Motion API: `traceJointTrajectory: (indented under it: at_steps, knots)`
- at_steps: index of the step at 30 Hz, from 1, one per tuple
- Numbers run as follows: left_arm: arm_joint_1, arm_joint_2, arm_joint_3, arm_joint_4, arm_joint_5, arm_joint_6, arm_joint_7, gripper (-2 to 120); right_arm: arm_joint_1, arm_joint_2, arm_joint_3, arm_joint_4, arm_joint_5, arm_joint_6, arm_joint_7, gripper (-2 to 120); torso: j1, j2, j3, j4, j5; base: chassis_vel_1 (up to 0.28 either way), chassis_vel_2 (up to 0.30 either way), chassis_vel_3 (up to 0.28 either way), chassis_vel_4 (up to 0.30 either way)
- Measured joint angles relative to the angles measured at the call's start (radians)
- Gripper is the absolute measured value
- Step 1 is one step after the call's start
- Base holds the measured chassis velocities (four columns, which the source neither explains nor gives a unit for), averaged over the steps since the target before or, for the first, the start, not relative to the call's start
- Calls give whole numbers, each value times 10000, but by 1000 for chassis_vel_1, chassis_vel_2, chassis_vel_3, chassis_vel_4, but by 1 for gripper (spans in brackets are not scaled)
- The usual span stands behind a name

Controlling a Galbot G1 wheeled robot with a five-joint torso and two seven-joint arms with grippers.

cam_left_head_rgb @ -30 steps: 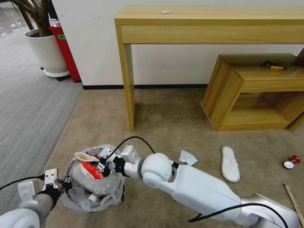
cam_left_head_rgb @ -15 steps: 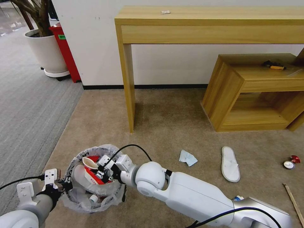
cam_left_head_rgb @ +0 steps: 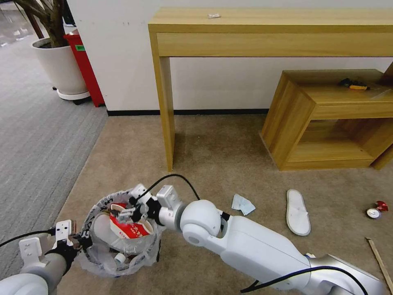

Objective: Pick up the trash bin and place the garbage on the floor into it.

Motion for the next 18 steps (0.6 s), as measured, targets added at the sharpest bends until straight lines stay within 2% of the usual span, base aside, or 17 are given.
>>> traceJointTrajectory:
  at_steps: [3,4,8,9,12,13,16,17,18]
  knots:
    - [178,-206,-87,-69,80,0,265,0,-507,-162,918,-99,-973,589,261,100,0,1,0,1,1,0,0,0,0]
    - [178,-206,-87,-69,80,0,265,0,-507,-162,918,-99,-973,589,261,100,0,1,0,1,1,0,0,0,0]
    - [308,-397,-136,-104,196,0,484,0,-2205,-741,2602,-165,-2353,1253,1,100,-1,1,-1,0,3,0,0,0,0]
    - [308,-397,-136,-104,196,0,484,0,-2205,-741,2602,-165,-2353,1253,1,100,-1,1,-1,0,3,0,0,0,0]
    - [296,-477,-135,-105,286,0,508,0,-3618,-1219,3860,-171,-3086,1709,-228,100,0,1,-1,-2,3,0,0,0,0]
    - [296,-477,-135,-105,286,0,508,0,-3618,-1219,3860,-171,-3086,1709,-228,100,0,1,-1,-2,3,0,0,0,0]
    - [286,-635,-80,-85,400,0,553,0,-4947,-1456,5239,-119,-3823,2142,-578,100,-1,1,-1,-3,4,0,0,0,0]
    - [286,-635,-80,-85,400,0,553,0,-4947,-1456,5239,-119,-3823,2142,-578,100,-1,1,-1,-3,4,0,0,0,0]
    - [296,-697,-77,-88,457,0,624,0,-5384,-1471,5734,-57,-3966,2253,-644,100,-2,1,-1,0,1,0,0,0,0]
